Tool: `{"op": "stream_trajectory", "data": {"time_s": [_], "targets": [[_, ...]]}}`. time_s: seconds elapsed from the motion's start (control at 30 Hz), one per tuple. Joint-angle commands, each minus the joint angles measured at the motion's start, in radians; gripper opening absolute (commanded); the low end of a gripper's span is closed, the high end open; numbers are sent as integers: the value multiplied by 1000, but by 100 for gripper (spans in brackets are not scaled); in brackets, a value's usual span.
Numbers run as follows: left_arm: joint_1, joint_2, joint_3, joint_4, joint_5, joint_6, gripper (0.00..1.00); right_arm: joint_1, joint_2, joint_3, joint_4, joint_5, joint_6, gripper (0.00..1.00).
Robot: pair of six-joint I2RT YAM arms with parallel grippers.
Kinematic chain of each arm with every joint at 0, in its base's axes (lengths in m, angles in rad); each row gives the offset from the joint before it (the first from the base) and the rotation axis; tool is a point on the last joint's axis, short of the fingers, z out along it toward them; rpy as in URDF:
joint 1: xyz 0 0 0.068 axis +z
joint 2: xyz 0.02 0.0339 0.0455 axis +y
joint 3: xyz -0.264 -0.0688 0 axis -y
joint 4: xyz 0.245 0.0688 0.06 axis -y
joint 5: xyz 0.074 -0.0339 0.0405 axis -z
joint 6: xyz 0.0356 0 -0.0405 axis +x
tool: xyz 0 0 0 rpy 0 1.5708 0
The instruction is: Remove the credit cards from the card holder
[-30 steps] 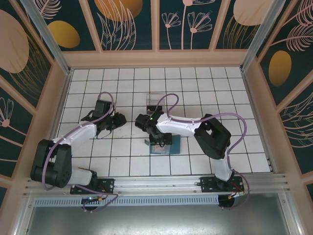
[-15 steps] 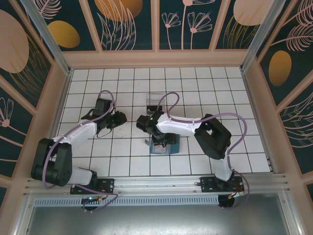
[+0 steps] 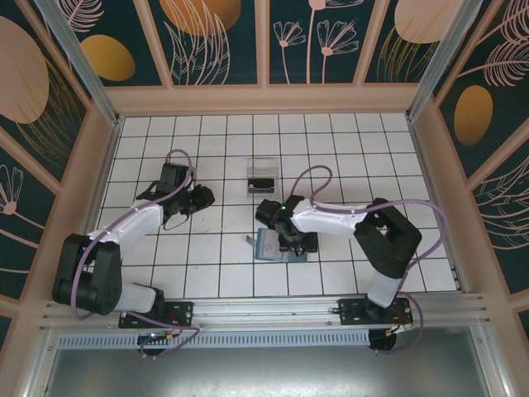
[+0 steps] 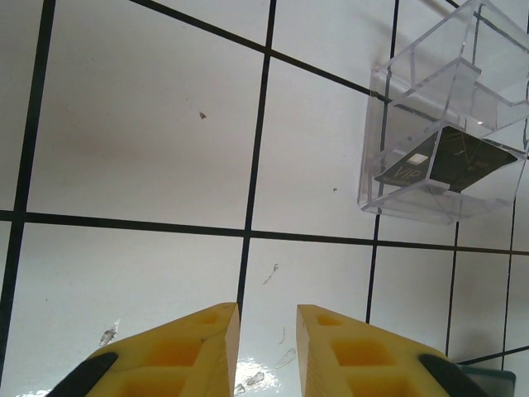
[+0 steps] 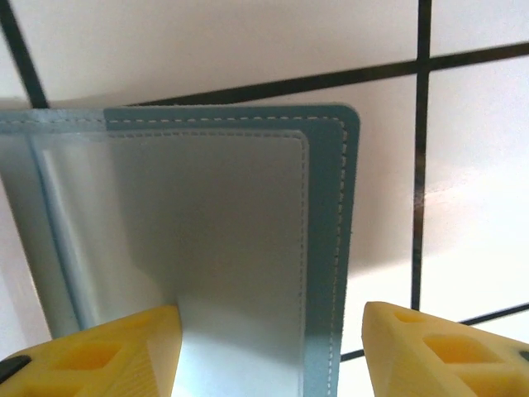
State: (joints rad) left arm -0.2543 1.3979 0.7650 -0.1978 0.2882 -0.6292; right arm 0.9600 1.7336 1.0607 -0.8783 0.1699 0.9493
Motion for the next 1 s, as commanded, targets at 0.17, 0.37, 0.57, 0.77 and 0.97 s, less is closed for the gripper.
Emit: {"op": "stream_trajectory", "data": {"time_s": [0.17,0.37,0.57,0.77,0.97], "targets": [[-1,-32,25,-28,15,-23,26,-63,-166,-173,270,-135,31,55],[-11,-27,36,-29,19,-32,26,-70,-195,-201,320,-162,22,48],[-76,-28,55,-37,17,-49,25,-68,-171,-182,387,-215,21,42],[-184,-48,65,-33,-4,-113,25,-61,-110,-140,477,-280,9,39],[-294,-48,79,-27,-40,-170,24,-58,-75,-105,426,-222,-38,38]]}}
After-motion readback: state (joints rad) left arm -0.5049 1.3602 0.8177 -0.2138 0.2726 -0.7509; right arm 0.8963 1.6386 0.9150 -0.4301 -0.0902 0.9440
